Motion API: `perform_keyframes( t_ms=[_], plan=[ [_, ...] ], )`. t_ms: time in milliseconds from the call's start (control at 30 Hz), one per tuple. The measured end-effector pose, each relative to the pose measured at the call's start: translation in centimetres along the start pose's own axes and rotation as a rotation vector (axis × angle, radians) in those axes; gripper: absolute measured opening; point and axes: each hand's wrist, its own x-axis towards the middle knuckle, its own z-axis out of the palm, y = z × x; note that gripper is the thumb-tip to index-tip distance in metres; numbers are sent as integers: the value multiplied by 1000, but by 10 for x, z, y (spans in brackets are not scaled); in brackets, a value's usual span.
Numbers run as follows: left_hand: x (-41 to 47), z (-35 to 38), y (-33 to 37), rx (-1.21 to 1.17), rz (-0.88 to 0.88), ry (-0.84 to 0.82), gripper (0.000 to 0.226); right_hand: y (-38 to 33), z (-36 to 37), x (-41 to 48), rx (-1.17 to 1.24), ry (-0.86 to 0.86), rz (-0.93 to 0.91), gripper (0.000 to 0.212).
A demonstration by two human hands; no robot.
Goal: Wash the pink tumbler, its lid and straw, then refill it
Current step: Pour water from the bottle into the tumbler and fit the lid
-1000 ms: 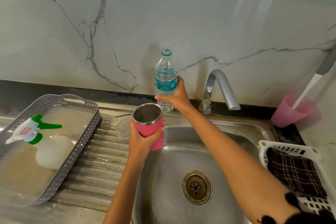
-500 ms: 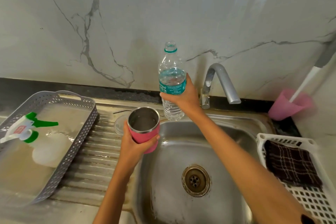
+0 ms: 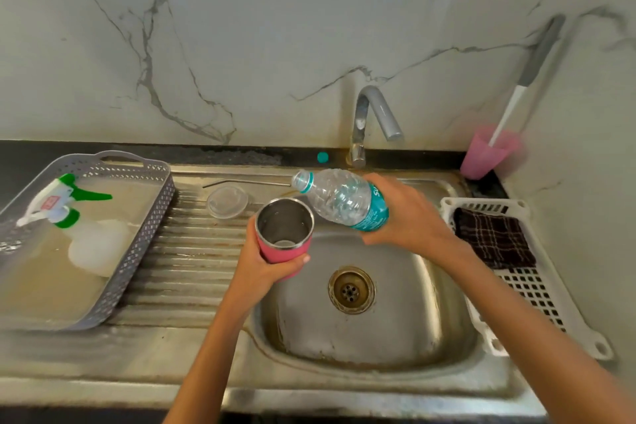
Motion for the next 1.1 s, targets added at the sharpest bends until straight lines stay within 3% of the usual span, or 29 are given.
perform_keyframes(
  t_ms=[400,767,1100],
  plan=[
    [-5,23,6,52,52,-65,93,16,-32,-23,-537,46,-11,90],
    [4,26,-5,92,44,-72,95,18,-39,-21,-656,34,-29,89],
    [5,27,-18,89,10,-94,94,24,-31,-16,-721,162,-102,95]
  ],
)
